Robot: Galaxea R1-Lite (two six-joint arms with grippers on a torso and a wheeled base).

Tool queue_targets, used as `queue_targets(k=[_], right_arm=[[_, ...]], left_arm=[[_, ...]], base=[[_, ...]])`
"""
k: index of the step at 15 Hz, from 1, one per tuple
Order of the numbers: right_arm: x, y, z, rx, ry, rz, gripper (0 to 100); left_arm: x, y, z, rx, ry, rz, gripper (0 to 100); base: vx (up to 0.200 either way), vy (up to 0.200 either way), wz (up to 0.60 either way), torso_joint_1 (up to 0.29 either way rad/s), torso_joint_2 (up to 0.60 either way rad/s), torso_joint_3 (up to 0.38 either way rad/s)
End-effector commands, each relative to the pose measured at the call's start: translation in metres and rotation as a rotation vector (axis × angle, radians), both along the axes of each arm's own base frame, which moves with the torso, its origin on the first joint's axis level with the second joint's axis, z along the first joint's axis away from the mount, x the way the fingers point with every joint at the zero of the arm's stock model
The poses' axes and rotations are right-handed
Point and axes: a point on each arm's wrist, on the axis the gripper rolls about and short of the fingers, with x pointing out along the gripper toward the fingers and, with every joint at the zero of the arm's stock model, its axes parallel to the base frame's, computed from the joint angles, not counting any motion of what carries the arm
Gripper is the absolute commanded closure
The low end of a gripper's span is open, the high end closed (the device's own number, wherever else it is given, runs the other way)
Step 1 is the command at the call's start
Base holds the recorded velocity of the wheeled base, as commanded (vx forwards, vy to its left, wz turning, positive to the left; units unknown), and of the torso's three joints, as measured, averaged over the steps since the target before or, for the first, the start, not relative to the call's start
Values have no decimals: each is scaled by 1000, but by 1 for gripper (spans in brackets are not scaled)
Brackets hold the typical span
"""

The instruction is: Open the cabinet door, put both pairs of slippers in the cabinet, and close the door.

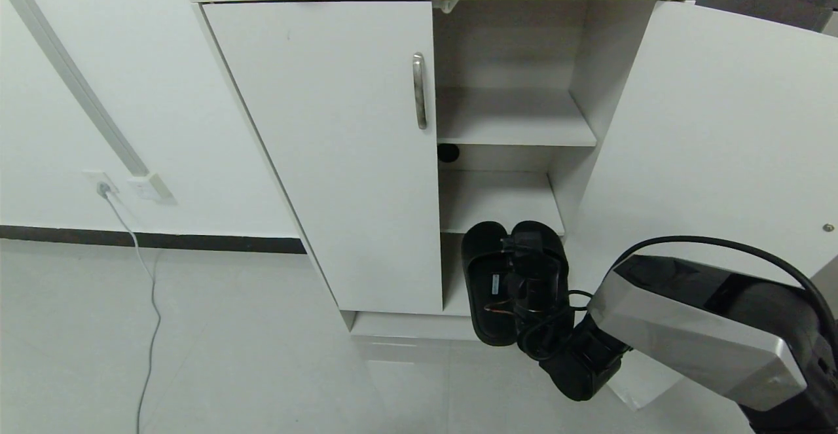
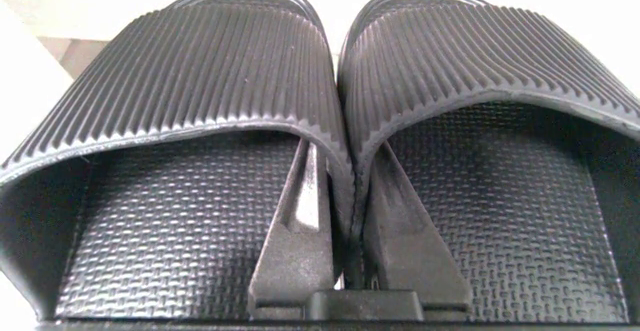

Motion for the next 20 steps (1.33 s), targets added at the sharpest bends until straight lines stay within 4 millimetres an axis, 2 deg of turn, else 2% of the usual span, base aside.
queue_targets(k=[1, 12, 17, 20], right_arm=[[0, 0, 0, -1, -1, 1, 100], [2, 0, -5, 0, -8, 2, 100], [12, 1, -10, 7, -16, -7, 100], [25, 0, -11, -2, -5, -24, 100]], left_arm=[[0, 0, 0, 0, 1, -1, 100], [0, 0, 0, -1, 1, -1, 100], [0, 0, 0, 0, 1, -1, 100], [0, 0, 0, 5, 1, 1, 100]], base=[[200, 0, 0, 2, 7, 7], [200, 0, 0, 4, 3, 2], [0, 0, 0, 0, 0, 0], [0, 0, 0, 0, 0, 0]])
